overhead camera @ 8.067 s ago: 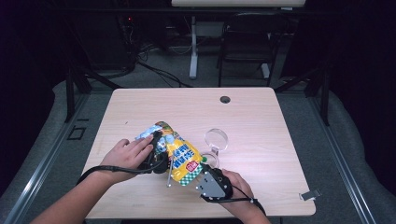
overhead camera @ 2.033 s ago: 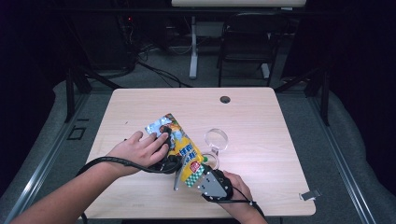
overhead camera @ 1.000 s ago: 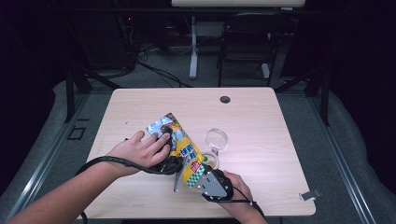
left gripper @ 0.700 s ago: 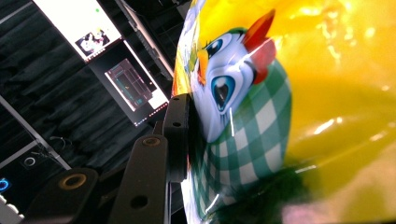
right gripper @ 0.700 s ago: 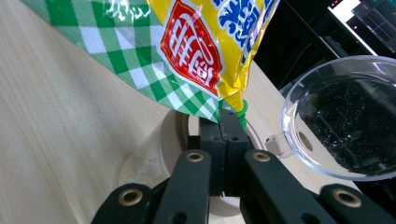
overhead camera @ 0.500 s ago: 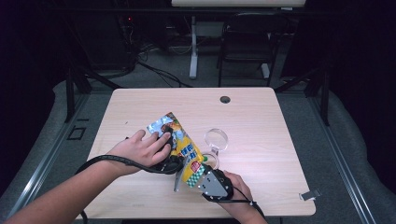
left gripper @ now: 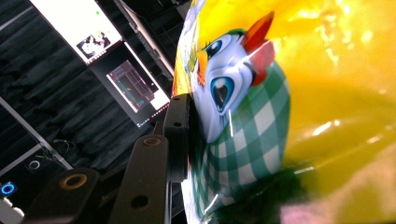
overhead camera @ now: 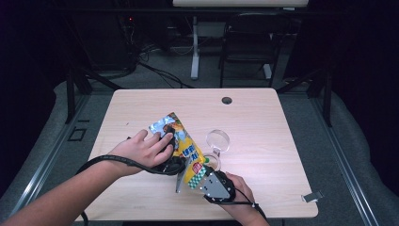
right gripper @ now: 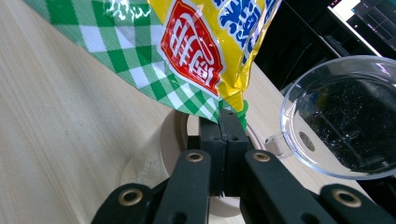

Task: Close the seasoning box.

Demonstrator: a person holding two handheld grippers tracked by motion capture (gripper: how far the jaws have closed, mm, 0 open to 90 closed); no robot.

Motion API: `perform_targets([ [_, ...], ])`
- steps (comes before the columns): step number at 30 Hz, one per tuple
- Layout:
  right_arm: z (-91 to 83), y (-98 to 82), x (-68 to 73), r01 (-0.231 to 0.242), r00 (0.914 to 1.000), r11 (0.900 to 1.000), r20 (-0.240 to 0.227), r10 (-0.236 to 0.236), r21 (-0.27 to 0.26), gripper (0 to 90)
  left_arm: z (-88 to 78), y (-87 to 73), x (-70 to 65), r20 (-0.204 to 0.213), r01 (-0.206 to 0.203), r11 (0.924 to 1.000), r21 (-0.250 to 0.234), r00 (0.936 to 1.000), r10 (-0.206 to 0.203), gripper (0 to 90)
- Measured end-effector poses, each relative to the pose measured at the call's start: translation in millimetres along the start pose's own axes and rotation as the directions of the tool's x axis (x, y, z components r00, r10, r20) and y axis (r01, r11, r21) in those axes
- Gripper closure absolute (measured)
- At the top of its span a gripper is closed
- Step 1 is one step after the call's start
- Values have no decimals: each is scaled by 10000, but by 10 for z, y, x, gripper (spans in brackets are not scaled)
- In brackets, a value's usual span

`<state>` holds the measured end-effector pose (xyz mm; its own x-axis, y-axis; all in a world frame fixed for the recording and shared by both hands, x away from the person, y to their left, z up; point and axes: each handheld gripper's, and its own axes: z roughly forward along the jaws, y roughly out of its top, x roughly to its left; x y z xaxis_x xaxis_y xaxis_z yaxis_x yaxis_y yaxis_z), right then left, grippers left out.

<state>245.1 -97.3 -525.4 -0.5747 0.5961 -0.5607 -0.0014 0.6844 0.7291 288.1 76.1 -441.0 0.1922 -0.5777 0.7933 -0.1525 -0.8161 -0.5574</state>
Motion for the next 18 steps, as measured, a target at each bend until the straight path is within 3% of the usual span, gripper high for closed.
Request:
perform_targets([
  [18, 0, -3, -5, -132, 9999, 9999, -36, 132, -76, 900, 1, 12, 27, -1, -121, 9999, -6, 9999, 121, 686],
])
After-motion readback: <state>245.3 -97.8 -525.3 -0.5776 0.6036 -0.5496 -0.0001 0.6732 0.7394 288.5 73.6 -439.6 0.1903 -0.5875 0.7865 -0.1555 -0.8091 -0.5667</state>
